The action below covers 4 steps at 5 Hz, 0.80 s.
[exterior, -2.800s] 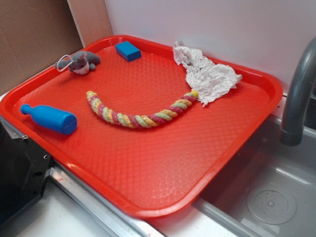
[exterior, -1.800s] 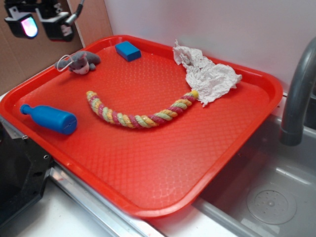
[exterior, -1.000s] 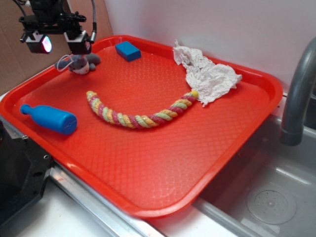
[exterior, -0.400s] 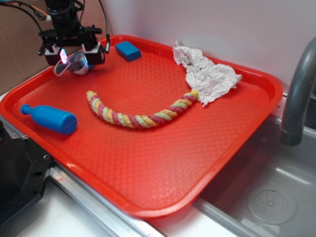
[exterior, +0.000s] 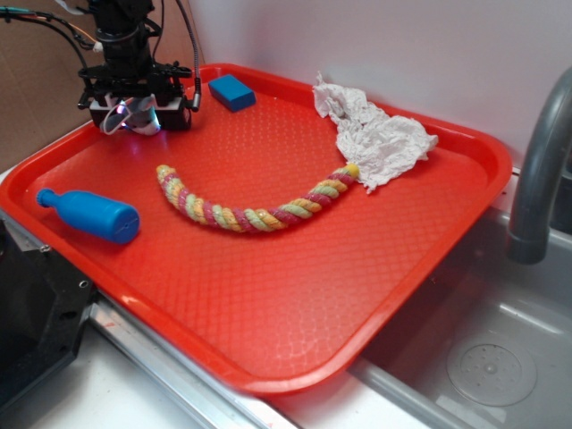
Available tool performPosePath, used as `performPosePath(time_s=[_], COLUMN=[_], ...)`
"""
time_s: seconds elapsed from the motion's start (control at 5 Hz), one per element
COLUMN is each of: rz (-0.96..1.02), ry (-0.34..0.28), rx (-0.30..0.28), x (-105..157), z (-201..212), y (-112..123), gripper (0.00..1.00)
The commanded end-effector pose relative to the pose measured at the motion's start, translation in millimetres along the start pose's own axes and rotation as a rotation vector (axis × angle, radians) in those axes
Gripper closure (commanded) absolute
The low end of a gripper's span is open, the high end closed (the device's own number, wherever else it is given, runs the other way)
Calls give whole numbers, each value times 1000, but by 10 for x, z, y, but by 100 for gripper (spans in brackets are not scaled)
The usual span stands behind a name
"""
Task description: Grab the gray animal.
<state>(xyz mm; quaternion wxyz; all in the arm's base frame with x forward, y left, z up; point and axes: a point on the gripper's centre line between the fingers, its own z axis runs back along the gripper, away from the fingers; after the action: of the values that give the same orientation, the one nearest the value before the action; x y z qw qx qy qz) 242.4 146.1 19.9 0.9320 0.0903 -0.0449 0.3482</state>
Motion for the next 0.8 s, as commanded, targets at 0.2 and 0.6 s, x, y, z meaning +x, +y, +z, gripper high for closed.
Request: performPosePath(time_s=[0.2, 0.6], rz=[-398, -673], ry=[5, 91], rx=[-111, -305], x=[-545, -1004], z=[1027, 1923], y=[-55, -174], gripper=[100, 100])
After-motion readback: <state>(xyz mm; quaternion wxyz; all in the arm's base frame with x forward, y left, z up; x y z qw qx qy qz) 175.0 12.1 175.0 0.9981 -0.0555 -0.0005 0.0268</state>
